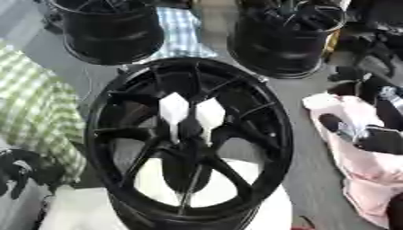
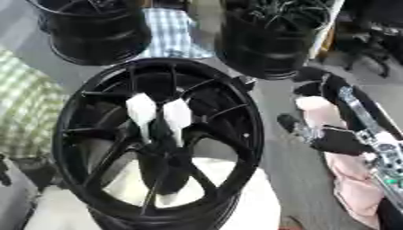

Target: Pull the pin out of the wheel hub.

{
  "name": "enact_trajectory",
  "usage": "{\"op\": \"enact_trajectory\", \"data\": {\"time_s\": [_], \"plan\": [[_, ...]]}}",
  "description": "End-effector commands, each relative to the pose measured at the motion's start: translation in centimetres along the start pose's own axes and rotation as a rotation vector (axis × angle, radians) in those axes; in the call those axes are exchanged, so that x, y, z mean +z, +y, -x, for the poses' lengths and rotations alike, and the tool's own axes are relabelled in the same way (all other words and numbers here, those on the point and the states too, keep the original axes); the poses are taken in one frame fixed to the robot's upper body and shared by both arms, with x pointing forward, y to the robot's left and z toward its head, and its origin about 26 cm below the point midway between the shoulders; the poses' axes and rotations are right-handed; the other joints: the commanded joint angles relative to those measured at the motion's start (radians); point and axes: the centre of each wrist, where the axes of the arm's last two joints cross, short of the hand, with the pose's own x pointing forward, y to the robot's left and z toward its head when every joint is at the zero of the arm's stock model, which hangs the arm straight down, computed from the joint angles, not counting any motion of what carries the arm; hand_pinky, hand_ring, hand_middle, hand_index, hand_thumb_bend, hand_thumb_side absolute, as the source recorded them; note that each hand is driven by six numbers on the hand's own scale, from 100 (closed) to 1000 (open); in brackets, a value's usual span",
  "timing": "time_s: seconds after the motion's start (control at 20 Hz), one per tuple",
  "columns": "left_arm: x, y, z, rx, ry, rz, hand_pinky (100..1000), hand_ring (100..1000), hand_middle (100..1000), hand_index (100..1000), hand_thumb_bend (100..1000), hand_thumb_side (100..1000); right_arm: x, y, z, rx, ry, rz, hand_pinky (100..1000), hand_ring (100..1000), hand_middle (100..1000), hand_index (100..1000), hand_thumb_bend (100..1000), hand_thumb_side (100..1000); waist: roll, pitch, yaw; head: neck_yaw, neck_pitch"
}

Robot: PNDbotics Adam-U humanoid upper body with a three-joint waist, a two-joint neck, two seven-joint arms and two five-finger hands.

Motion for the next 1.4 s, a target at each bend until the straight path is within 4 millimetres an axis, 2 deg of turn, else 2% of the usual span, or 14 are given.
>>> {"op": "enact_trajectory", "data": {"time_s": [0.05, 0.4, 0.7, 0.85, 0.95, 1.05, 1.15, 1.3, 1.4], "plan": [[-0.3, 0.3, -1.0, -0.027, -0.010, 0.014, 521, 213, 522, 712, 100, 808, -1.5, -1.8, -1.6, 0.102, -0.083, -0.115, 814, 781, 824, 936, 504, 406, 0.000, -0.013, 0.003, -0.008, -0.002], [-1.3, -0.2, -1.1, -0.019, -0.026, 0.045, 520, 214, 521, 711, 100, 806, -4.6, -3.2, -4.1, 0.207, -0.216, -0.340, 837, 833, 862, 953, 504, 394, 0.003, -0.017, 0.043, -0.042, -0.002], [-2.0, -0.5, -1.3, -0.008, -0.040, 0.063, 519, 211, 520, 711, 100, 807, -7.0, -1.8, -6.0, 0.227, -0.246, -0.455, 868, 889, 887, 959, 497, 368, 0.009, -0.015, 0.075, -0.067, -0.002], [-2.1, -0.6, -1.3, -0.008, -0.046, 0.068, 519, 200, 520, 711, 100, 804, -8.4, -1.3, -7.3, 0.280, -0.262, -0.491, 914, 918, 900, 962, 492, 355, 0.015, -0.013, 0.081, -0.075, -0.002], [-2.1, -0.6, -1.3, -0.008, -0.049, 0.068, 519, 199, 519, 711, 100, 805, -9.6, -0.9, -8.4, 0.319, -0.273, -0.517, 919, 922, 900, 963, 493, 350, 0.018, -0.011, 0.081, -0.078, -0.002], [-2.0, -0.6, -1.2, -0.008, -0.048, 0.062, 519, 196, 519, 711, 100, 806, -12.0, -1.3, -11.5, 0.356, -0.219, -0.630, 921, 924, 900, 963, 495, 348, 0.022, -0.009, 0.070, -0.070, -0.002], [-1.9, -0.6, -1.0, -0.008, -0.048, 0.058, 519, 194, 519, 711, 100, 805, -13.2, -2.0, -13.4, 0.355, -0.173, -0.722, 922, 923, 897, 962, 495, 346, 0.025, -0.009, 0.066, -0.068, -0.002], [-1.9, -0.7, -0.9, -0.008, -0.051, 0.059, 519, 193, 519, 711, 100, 805, -14.0, -2.0, -14.6, 0.358, -0.139, -0.798, 922, 921, 893, 960, 493, 345, 0.029, -0.008, 0.067, -0.077, -0.002], [-2.1, -0.8, -0.9, -0.007, -0.054, 0.063, 519, 191, 519, 711, 100, 806, -14.4, -1.5, -14.6, 0.357, -0.114, -0.830, 921, 920, 890, 959, 492, 343, 0.032, -0.007, 0.071, -0.084, -0.002]]}}
